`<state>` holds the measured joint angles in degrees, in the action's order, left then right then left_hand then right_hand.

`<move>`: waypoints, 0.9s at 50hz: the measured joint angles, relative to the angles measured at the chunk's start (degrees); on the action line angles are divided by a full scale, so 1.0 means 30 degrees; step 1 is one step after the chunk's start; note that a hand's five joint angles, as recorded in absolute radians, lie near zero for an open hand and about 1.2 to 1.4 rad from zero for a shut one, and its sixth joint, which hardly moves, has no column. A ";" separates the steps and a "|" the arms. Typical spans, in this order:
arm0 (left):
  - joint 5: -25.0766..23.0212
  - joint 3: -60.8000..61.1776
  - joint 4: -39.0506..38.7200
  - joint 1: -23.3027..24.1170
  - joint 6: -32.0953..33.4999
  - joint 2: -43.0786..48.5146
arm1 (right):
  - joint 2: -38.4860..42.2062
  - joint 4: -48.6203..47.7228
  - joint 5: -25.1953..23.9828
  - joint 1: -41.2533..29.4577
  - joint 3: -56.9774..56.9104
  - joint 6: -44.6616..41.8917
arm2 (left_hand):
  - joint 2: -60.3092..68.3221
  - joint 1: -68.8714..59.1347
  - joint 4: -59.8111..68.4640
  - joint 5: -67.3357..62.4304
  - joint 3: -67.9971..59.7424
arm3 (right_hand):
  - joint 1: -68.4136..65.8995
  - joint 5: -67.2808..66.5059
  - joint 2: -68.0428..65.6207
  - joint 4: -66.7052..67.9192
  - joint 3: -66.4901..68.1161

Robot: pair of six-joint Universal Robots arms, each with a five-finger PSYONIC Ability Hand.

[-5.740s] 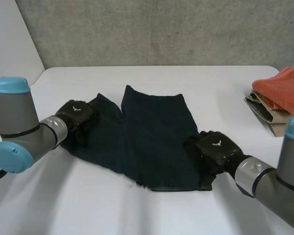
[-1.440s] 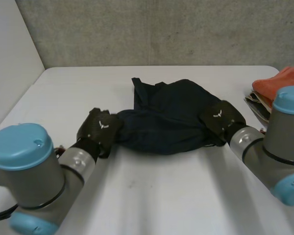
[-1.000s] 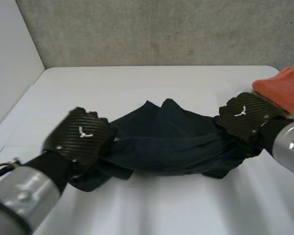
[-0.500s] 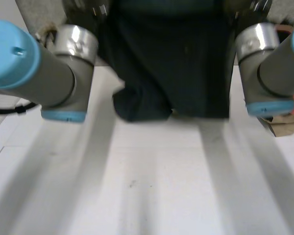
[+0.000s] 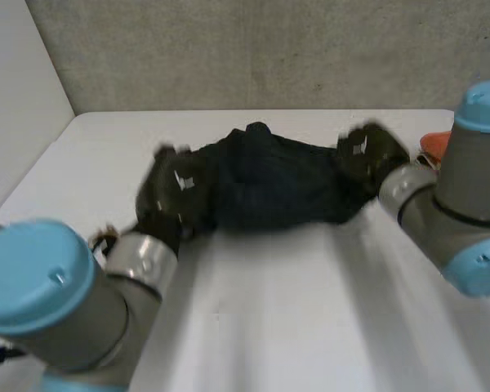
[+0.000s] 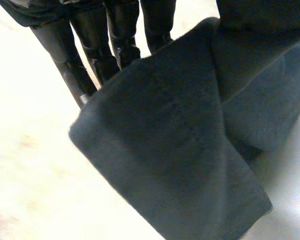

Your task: Fold the laundry.

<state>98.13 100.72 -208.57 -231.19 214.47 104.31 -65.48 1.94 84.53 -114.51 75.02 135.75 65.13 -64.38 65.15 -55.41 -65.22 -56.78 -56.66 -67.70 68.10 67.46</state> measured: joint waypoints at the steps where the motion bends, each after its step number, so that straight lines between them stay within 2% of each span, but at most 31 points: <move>1: 0.0000 0.0000 0.0000 0.0000 0.0000 0.0000 | 0.0000 0.0000 0.0000 0.0000 0.0000 0.0000 | 0.0000 0.0000 0.0000 0.0000 0.0000 | 0.0000 0.0000 0.0000 0.0000 0.0000; 3: 0.0012 0.0549 0.0419 0.0292 -0.0075 0.0211 | 0.0016 0.1064 -0.0036 0.0004 0.0561 0.0015 | -0.1558 0.1233 -0.1421 0.1360 0.1428 | 0.0000 0.0000 0.0000 0.0002 -0.0002; 4: 0.0008 0.1025 0.0958 0.0617 -0.0227 0.0601 | 0.0048 0.1903 -0.0106 -0.0021 0.1341 0.0036 | -0.3322 0.3432 -0.3333 0.3363 0.3310 | 0.0000 -0.0002 0.0000 0.0002 -0.0002; 6: 0.0006 0.1153 0.1196 0.0717 -0.0334 0.0802 | 0.0066 0.2017 -0.0147 -0.0038 0.1676 0.0046 | -0.4149 0.4120 -0.3993 0.4060 0.3957 | 0.0000 0.0000 0.0000 0.0000 -0.0002; 7: -0.0011 0.1293 0.1687 0.0862 -0.0627 0.1218 | 0.0100 0.1883 -0.0242 -0.0077 0.2531 0.0082 | -0.8908 0.8918 -0.8791 0.8788 0.8667 | 0.0000 0.0000 -0.0002 0.0000 0.0000; 11: -0.0047 0.1317 0.2348 0.0883 -0.1145 0.1652 | 0.0103 0.0936 -0.0355 -0.0089 0.3738 0.0141 | -1.0781 1.0854 -1.0903 1.0952 1.0773 | 0.0000 0.0000 -0.0009 0.0002 0.0000; 12: -0.0075 0.1308 0.2687 0.0831 -0.1423 0.1751 | 0.0082 0.0373 -0.0392 -0.0077 0.4277 0.0166 | -1.2525 1.2445 -1.2712 1.2619 1.2500 | 0.0000 0.0000 -0.0011 0.0002 0.0000; 17: -0.0194 0.1344 0.3969 0.0394 -0.2265 0.1611 | -0.0133 -0.2128 -0.0493 0.0061 0.6549 0.0261 | -1.3201 1.2648 -1.3381 1.3038 1.3135 | 0.0000 0.0000 -0.0012 0.0002 0.0000; 25: -0.0828 0.1780 0.5793 -0.0879 -0.3519 0.0205 | -0.0825 -0.3899 -0.1009 0.1145 0.8833 0.0330 | -1.3753 1.3189 -1.3948 1.3488 1.3707 | 0.0000 -0.0002 -0.0012 0.0002 0.0000; 36: -0.3407 0.2150 0.6320 -0.3233 -0.5833 -0.0622 | -0.0950 -0.4161 -0.1776 0.1965 0.9330 0.1590 | -1.3753 1.3189 -1.3950 1.3492 1.3707 | 0.0000 0.0003 -0.0012 0.0002 -0.0002; 45: -0.3911 0.2196 0.7713 -0.4083 -0.6458 -0.0458 | -0.0908 -0.4140 -0.1730 0.1942 0.9271 0.1792 | -1.3558 1.3091 -1.3694 1.3439 1.3616 | 0.0000 0.0000 -0.0012 0.0002 -0.0002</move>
<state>86.39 107.31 -185.43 -243.44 195.10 102.94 -68.20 -10.48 79.34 -108.69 102.83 141.13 24.45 -25.10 24.07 -15.10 -24.38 -56.78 -56.66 -67.73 68.11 67.45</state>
